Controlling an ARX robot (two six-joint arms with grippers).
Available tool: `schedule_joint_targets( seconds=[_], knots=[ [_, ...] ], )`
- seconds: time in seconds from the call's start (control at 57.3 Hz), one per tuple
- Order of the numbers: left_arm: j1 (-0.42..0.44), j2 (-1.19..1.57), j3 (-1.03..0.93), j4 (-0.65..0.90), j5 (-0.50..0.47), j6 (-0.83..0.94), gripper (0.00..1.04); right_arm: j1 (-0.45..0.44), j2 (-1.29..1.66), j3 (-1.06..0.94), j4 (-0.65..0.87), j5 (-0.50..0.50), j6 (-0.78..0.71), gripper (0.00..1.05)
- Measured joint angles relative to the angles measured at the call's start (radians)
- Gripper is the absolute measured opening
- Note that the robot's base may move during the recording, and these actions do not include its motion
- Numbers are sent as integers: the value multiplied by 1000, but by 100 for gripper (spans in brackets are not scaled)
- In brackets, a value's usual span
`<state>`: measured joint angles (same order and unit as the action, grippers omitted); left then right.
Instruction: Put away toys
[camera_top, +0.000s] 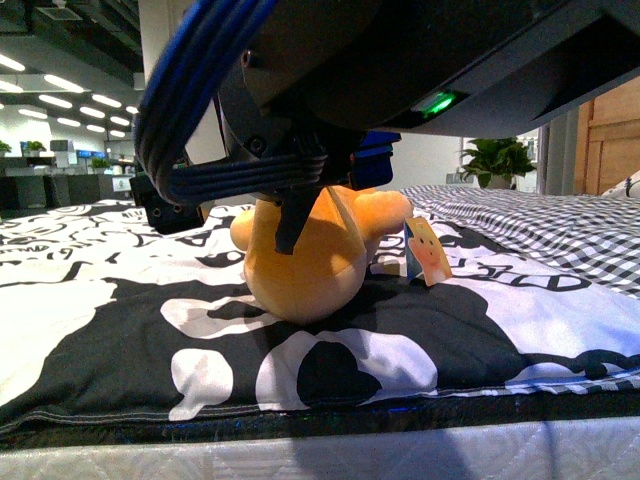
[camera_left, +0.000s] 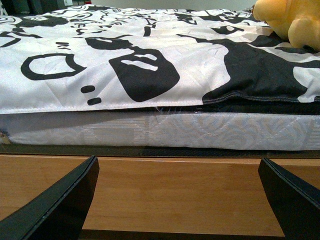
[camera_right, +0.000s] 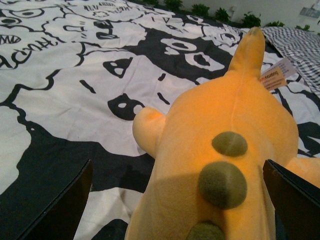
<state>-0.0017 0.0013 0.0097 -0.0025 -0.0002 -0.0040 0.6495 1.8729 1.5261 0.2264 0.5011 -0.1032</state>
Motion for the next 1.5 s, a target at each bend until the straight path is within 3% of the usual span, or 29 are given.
schedule_joint_targets(
  seconds=[0.314, 0.611, 0.925, 1.204, 1.327, 1.501],
  knots=[
    [0, 0, 0, 0, 0, 0, 99, -77, 45, -2, 10, 58, 13, 104],
    [0, 0, 0, 0, 0, 0, 99, -91, 46, -50, -60, -4, 145, 104],
    [0, 0, 0, 0, 0, 0, 99, -87, 27, -70, -34, -17, 159, 60],
    [0, 0, 0, 0, 0, 0, 99, -102, -84, -125, -24, -103, 170, 30],
    [0, 0, 0, 0, 0, 0, 99, -130, -174, -162, -24, -156, 189, 19],
    [0, 0, 0, 0, 0, 0, 99, -212, -351, -238, -23, -246, 224, 19]
  ],
)
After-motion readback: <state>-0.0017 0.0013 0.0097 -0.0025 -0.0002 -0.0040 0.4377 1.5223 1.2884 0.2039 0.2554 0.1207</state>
